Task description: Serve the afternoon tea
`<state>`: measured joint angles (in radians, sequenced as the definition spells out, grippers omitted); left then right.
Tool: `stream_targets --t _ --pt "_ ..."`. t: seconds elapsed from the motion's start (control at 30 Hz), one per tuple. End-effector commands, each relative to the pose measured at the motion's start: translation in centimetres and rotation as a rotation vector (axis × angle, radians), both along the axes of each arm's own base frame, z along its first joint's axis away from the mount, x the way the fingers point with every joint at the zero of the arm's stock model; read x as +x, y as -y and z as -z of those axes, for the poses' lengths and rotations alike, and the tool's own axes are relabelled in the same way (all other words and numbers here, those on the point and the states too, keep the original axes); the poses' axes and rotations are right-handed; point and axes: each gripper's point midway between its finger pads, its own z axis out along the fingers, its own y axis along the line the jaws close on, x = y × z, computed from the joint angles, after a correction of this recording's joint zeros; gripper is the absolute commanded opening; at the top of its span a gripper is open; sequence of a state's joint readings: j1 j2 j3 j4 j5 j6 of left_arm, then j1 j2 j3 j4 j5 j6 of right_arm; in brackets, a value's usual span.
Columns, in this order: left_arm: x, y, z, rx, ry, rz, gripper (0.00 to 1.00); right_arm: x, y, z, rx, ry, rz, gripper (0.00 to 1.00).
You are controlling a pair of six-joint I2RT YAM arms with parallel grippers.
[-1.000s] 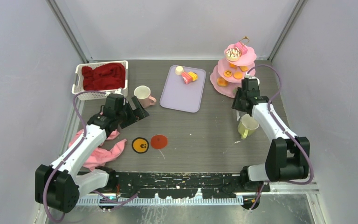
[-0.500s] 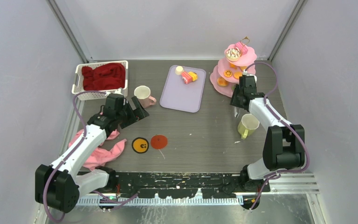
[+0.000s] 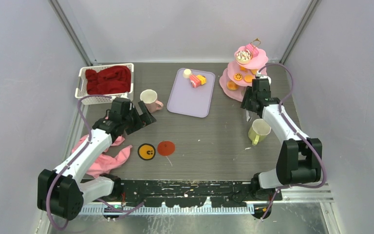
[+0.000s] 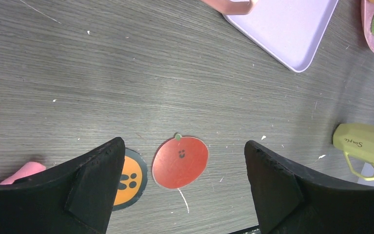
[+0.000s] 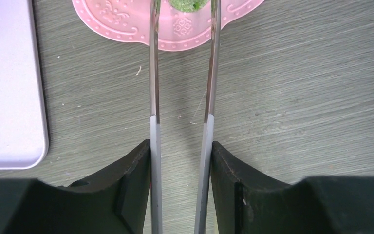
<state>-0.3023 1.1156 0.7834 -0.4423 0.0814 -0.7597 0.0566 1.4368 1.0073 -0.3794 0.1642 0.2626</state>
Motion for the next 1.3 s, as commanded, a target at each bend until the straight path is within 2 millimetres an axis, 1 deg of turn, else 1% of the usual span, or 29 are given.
stream_targets --t 0.0,0.07,0.2,0.3,0.43,0.57,0.63,0.73,0.93,1.0,1.17,1.27 --pt "1.4 0.6 -2.4 -0.042 0.074 0.003 0.92 0.2 0.5 -4.3 -0.005 0.125 0.022 0.5" --pt "1.4 0.6 -2.4 -0.044 0.076 0.004 0.92 -0.4 0.3 -4.9 0.009 0.133 0.021 0.5" --pt "1.3 0.7 -2.1 -0.05 0.071 0.006 0.92 -2.3 -1.0 -4.7 0.069 0.118 -0.018 0.47" --pt "1.2 0.8 -1.9 -0.057 0.072 0.005 0.92 -4.1 -2.7 -4.6 0.107 0.113 -0.067 0.45" --pt "1.2 1.0 -1.8 -0.068 0.076 0.008 0.92 -6.5 -5.3 -4.5 0.113 0.099 -0.132 0.42" --pt "1.2 1.0 -2.1 -0.069 0.079 0.013 0.92 -8.0 -7.5 -3.9 0.124 0.076 -0.187 0.36" --pt "1.0 0.9 -2.2 -0.066 0.086 0.012 0.92 -8.6 -8.8 -3.1 0.13 0.061 -0.216 0.34" --pt "0.8 0.6 -2.4 -0.062 0.097 0.009 0.92 -9.1 -10.1 -1.8 0.123 0.041 -0.236 0.34" --pt "0.3 0.2 -2.7 -0.046 0.11 0.002 0.93 -9.4 -11.5 0.2 0.105 0.025 -0.239 0.33" --pt "0.4 0.1 -2.7 -0.041 0.112 0.0 0.93 -9.4 -11.5 1.1 0.086 0.024 -0.223 0.33" --pt "0.6 0.3 -2.9 -0.04 0.113 0.013 0.93 -10.1 -12.7 4.4 0.044 -0.015 -0.224 0.38" --pt "0.6 0.2 -3.0 -0.031 0.11 0.013 0.93 -10.3 -13.2 5.9 0.04 -0.035 -0.225 0.42"
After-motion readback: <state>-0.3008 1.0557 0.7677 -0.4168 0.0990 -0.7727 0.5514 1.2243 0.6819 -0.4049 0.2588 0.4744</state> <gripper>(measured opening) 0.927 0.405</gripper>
